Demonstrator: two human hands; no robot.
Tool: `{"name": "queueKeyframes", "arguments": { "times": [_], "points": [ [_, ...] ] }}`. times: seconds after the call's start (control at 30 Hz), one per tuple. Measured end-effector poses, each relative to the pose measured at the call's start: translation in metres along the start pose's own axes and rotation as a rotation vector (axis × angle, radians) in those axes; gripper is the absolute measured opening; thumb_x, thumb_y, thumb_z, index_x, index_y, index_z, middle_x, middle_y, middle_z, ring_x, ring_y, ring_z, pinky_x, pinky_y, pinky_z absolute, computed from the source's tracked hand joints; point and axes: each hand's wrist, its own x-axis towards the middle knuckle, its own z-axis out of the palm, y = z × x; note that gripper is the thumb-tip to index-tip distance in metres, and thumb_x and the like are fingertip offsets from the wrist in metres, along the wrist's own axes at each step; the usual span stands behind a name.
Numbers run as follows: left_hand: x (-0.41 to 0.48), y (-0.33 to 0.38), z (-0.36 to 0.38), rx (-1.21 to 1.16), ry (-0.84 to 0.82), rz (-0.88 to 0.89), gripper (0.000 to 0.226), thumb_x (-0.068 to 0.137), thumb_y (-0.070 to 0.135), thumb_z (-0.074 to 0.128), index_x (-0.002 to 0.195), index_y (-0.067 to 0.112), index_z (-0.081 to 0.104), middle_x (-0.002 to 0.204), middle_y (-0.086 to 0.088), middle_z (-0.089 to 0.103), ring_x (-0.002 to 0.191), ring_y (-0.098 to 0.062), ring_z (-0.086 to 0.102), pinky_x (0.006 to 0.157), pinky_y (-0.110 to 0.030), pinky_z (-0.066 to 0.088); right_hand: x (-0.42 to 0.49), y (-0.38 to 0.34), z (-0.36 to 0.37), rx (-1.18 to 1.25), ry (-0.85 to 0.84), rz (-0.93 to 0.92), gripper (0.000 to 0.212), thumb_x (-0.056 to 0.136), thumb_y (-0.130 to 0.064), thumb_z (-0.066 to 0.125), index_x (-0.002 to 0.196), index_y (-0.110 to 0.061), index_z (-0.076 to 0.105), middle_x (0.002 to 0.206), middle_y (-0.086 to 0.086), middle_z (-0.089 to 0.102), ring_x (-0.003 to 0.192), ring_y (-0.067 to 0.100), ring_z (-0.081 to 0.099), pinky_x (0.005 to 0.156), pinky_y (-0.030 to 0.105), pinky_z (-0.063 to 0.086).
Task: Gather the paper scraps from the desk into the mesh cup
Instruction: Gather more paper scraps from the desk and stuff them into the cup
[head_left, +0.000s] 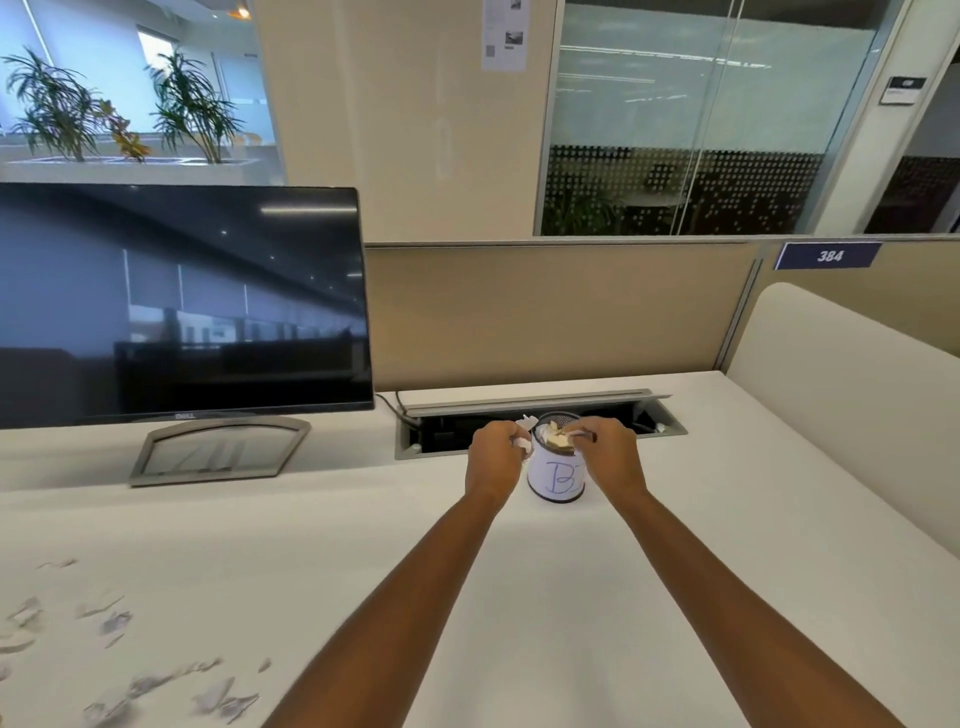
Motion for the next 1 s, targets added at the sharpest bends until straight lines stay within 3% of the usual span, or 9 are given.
{"name": "queueKeyframes", "arguments": {
  "times": [0.17,0.27,0.43,0.5,0.63,0.77,0.87,0.93,1.0],
  "points": [
    [0.026,0.019,0.029,0.051,0.005,0.004,0.024,0.087,-0.004,0.049,0.101,0.001,0.068,0.108,-0.017,0.068,0.089,-0.027,0.063,0.069,-0.03,0.045,0.027,0.004,0.0,0.0,0.016,-0.007,0.021,0.087,0.005,0.05,0.096,0.004,0.069,0.099,0.02,0.071,0.096,0.03,0.064,0.084,0.032,0.048],
    [0.041,0.028,0.042,0.094,-0.003,0.027,0.024,0.088,-0.002,0.05,0.104,0.002,0.067,0.108,-0.015,0.068,0.088,-0.022,0.06,0.073,-0.03,0.045,0.04,0.01,0.003,0.02,0.011,0.008,0.023,0.087,0.005,0.048,0.096,0.004,0.069,0.1,0.02,0.071,0.096,0.031,0.065,0.086,0.036,0.049],
    [0.061,0.032,0.057,0.297,-0.155,0.038,0.021,0.088,0.003,0.053,0.105,0.002,0.066,0.108,-0.02,0.067,0.099,-0.033,0.063,0.08,-0.037,0.05,0.055,0.02,0.01,0.026,-0.033,0.017,0.027,0.089,0.003,0.045,0.106,0.0,0.067,0.108,0.018,0.069,0.099,0.028,0.065,0.079,0.026,0.047],
    [0.066,0.03,0.059,0.295,-0.183,0.038,0.024,0.088,0.004,0.053,0.11,0.002,0.063,0.112,-0.02,0.066,0.102,-0.032,0.062,0.079,-0.034,0.048,0.058,0.022,0.011,0.034,-0.07,0.005,0.03,0.091,0.003,0.043,0.112,-0.001,0.064,0.114,0.017,0.067,0.103,0.027,0.063,0.078,0.023,0.044],
    [0.069,0.025,0.06,0.174,-0.207,0.048,0.041,0.088,0.004,0.058,0.128,0.006,0.05,0.13,-0.013,0.058,0.117,-0.026,0.056,0.093,-0.03,0.046,0.061,0.026,0.009,0.034,-0.131,-0.023,0.038,0.091,0.003,0.04,0.125,-0.004,0.054,0.128,0.016,0.058,0.116,0.028,0.056,0.087,0.026,0.045],
    [0.066,0.018,0.054,-0.015,-0.164,0.052,0.04,0.089,0.002,0.054,0.127,0.008,0.047,0.133,-0.009,0.053,0.122,-0.018,0.049,0.081,-0.013,0.036,0.055,0.031,0.006,0.022,-0.183,-0.052,0.044,0.095,0.001,0.032,0.138,-0.006,0.039,0.143,0.014,0.044,0.132,0.026,0.041,0.107,0.031,0.034],
    [0.061,0.007,0.05,-0.072,-0.127,0.016,0.047,0.089,-0.007,0.044,0.134,0.008,0.043,0.139,-0.009,0.049,0.131,-0.019,0.043,0.087,-0.013,0.035,0.046,0.032,0.012,-0.127,-0.311,-0.157,0.046,0.098,-0.006,0.028,0.144,-0.004,0.025,0.153,0.014,0.028,0.142,0.025,0.026,0.115,0.032,0.022],
    [0.054,-0.004,0.048,-0.049,-0.12,-0.003,0.051,0.089,-0.009,0.042,0.137,0.006,0.039,0.142,-0.011,0.045,0.132,-0.021,0.042,0.092,-0.015,0.036,0.041,0.031,0.02,-0.373,-0.408,-0.216,0.047,0.1,-0.013,0.023,0.145,0.0,0.016,0.155,0.017,0.017,0.145,0.027,0.014,0.117,0.039,0.014],
    [0.047,-0.015,0.049,-0.009,-0.166,0.012,0.049,0.09,-0.006,0.043,0.138,0.003,0.037,0.144,-0.014,0.043,0.132,-0.024,0.041,0.091,-0.013,0.034,0.038,0.031,0.029,-0.545,-0.443,-0.243,0.049,0.1,-0.02,0.022,0.144,0.0,0.016,0.155,0.018,0.015,0.144,0.029,0.013,0.118,0.043,0.011]
  ]
}}
